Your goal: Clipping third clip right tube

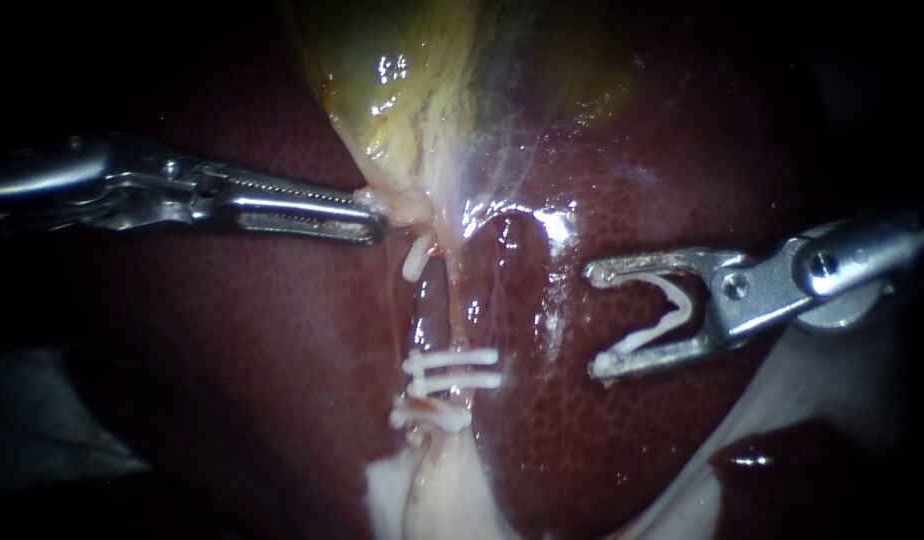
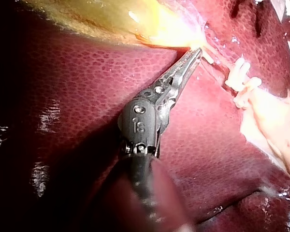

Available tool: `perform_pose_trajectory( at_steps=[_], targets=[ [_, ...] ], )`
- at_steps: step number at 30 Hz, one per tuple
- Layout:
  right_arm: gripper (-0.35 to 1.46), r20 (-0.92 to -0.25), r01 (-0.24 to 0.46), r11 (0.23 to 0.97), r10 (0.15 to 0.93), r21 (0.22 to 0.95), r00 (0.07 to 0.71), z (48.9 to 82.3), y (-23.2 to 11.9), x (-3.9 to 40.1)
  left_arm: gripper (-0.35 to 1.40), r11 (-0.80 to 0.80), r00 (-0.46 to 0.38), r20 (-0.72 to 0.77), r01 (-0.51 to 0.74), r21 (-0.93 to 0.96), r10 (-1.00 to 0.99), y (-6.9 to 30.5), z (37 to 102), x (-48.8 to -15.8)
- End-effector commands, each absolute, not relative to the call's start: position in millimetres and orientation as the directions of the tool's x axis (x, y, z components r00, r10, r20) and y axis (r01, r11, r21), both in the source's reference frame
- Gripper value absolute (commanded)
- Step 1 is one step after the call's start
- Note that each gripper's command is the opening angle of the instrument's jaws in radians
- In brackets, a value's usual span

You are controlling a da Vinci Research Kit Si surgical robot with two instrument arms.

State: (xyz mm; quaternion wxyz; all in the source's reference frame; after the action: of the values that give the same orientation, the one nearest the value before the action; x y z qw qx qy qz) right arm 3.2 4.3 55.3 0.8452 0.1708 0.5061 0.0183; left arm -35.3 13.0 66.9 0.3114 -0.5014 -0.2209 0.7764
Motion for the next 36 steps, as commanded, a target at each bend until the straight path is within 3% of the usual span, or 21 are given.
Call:
perform_pose_trajectory(
  at_steps=[1,11,18,26,36],
  targets=[
    [0.5,-0.849,0.141,0.941,0.205,0.308,0.487,55.2,4.3,3.2,-0.35,-0.708,-0.303,-0.64,-0.26,-0.657,0.706,13.2,66.6,-35.1],
    [0.5,-0.848,0.138,0.941,0.208,0.31,0.488,55.4,4.6,4.1,-0.35,-0.693,-0.279,-0.634,-0.277,-0.666,0.721,15.2,61.5,-31.0],
    [0.5,-0.822,0.083,0.904,0.34,0.42,0.457,57.4,4.6,7.2,-0.35,-0.693,-0.279,-0.634,-0.281,-0.664,0.721,14.8,61.4,-31.3],
    [0.5,-0.78,0.008,0.85,0.481,0.527,0.4,62.4,4.3,10.8,-0.35,-0.693,-0.279,-0.634,-0.282,-0.664,0.721,14.7,61.2,-31.3],
    [0.5,-0.711,0.011,0.749,0.625,0.663,0.321,68.0,5.1,13.1,-0.35,-0.692,-0.278,-0.634,-0.283,-0.664,0.722,14.5,61.0,-31.4]
  ],
)
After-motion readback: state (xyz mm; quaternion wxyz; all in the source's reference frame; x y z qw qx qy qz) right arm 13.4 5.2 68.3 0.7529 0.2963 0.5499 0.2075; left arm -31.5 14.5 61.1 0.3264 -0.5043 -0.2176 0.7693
